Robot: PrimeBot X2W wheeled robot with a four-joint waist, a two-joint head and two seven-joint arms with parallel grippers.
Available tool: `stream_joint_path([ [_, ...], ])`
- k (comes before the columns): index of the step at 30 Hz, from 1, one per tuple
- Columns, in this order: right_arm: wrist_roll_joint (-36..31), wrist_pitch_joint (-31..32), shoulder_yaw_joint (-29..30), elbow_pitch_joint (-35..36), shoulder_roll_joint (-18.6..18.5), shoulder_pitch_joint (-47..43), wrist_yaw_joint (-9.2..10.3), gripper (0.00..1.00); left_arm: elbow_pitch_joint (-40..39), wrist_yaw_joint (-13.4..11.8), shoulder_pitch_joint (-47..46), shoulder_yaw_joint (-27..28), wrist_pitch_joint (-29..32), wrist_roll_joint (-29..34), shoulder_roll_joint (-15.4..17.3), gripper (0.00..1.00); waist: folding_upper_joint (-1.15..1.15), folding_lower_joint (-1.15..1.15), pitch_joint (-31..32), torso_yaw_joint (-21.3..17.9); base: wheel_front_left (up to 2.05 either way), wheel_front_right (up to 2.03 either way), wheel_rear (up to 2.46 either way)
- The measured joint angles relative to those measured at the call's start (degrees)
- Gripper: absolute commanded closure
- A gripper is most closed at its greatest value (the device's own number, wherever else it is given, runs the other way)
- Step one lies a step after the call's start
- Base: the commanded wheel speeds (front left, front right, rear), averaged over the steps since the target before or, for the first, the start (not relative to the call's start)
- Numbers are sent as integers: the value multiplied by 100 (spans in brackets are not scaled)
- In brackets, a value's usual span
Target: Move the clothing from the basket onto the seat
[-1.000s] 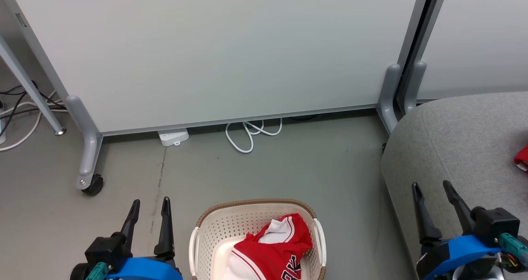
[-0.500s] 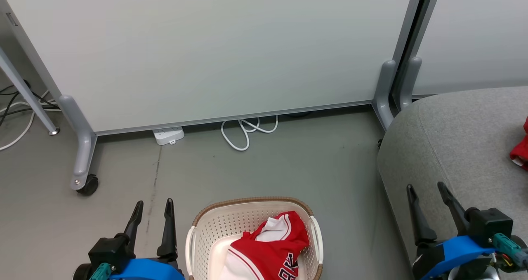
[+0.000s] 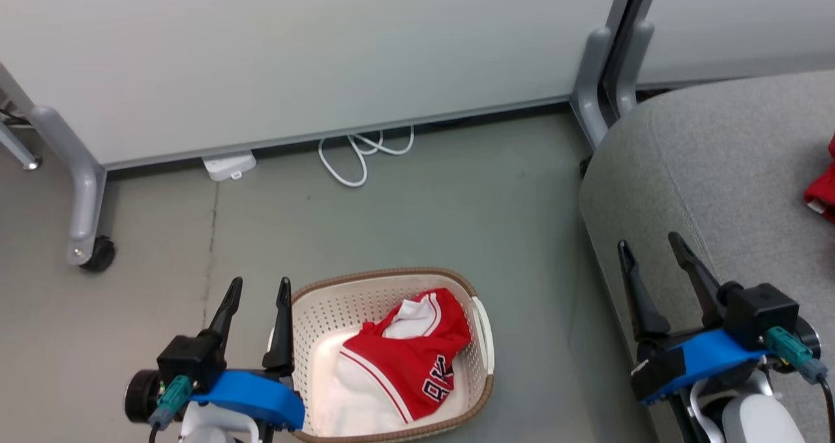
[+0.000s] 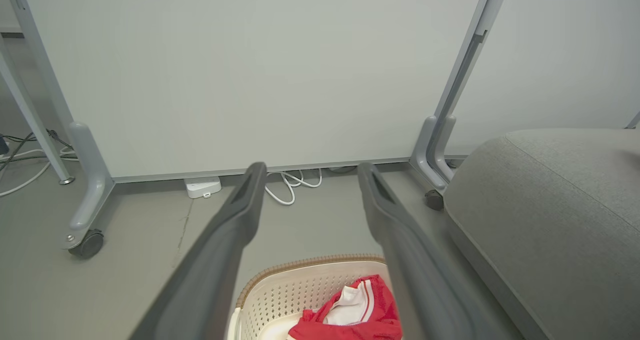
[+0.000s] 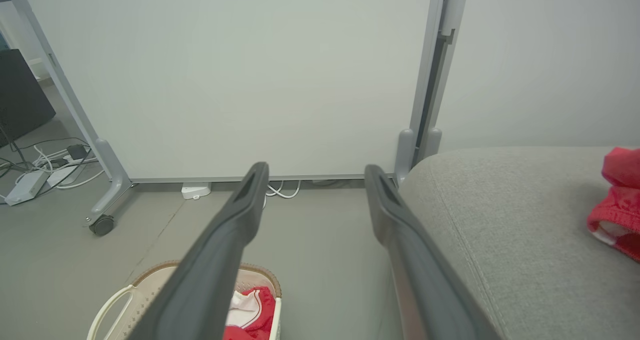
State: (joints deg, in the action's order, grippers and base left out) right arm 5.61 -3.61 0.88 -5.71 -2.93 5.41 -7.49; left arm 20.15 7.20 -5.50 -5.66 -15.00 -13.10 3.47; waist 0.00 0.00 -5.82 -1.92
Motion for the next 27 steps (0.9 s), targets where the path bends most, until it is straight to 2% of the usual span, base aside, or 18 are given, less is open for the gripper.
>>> stream_joint_path([
  [4,-5,-25,-119,124,1,337,0,0,172,2,-411,-343,0,55,178,0,0,1,-453,-147,0,0,0],
  [9,-16,-101,-349,236,-2,802,1,0,509,18,-1054,-847,1,35,578,0,0,1,-1107,-405,0,0,0],
  [17,158,-361,-656,300,-3,1551,1,0,1213,19,-2324,-1982,219,-243,1182,0,0,2,-2253,-906,0,0,0],
  [18,213,-442,-751,300,-3,1721,1,0,1410,19,-2604,-2252,297,-337,1310,0,0,2,-2539,-1030,0,0,0],
  [27,485,-781,-1172,220,-2,2273,0,0,2184,19,-3407,-3250,536,-812,1692,0,0,2,-3608,-1666,0,0,0],
])
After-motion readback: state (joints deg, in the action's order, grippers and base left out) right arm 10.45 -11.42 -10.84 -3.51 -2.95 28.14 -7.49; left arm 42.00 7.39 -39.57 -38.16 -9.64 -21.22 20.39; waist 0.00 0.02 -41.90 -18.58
